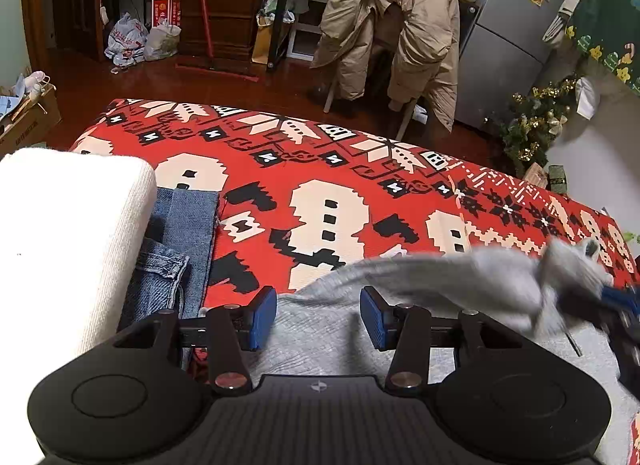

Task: Fold clothes

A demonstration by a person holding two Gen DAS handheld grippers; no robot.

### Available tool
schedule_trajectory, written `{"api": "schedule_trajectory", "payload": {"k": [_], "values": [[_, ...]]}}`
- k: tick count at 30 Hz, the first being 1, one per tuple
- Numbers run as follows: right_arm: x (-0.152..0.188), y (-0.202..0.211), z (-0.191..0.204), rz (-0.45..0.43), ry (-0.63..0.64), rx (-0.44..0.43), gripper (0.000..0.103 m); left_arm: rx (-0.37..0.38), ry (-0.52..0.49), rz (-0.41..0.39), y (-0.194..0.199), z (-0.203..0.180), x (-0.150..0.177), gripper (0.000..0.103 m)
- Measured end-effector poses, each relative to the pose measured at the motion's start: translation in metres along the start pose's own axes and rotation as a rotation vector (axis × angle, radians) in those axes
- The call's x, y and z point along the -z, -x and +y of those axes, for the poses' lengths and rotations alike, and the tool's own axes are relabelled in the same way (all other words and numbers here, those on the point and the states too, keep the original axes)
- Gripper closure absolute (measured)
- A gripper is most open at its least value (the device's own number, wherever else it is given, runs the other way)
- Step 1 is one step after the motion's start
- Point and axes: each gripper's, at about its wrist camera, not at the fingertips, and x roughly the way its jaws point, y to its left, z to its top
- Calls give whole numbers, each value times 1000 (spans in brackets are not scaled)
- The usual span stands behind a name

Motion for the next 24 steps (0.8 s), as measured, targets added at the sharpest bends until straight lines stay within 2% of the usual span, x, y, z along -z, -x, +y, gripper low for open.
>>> {"api": "schedule_trajectory", "payload": {"k": [6, 11, 19, 24], "values": [[14, 26, 9, 10, -12, 9, 93, 11, 12, 3, -1, 2, 0, 57], [5, 20, -2, 2, -6, 28, 93, 5, 25, 5, -3, 2, 1, 57], [-34, -56, -40, 29, 10, 48, 93, -23, 21, 11, -8, 4, 2, 57], [-40, -117, -63, 101, -48, 49, 91, -8, 29, 28, -12, 6, 3, 57]]}}
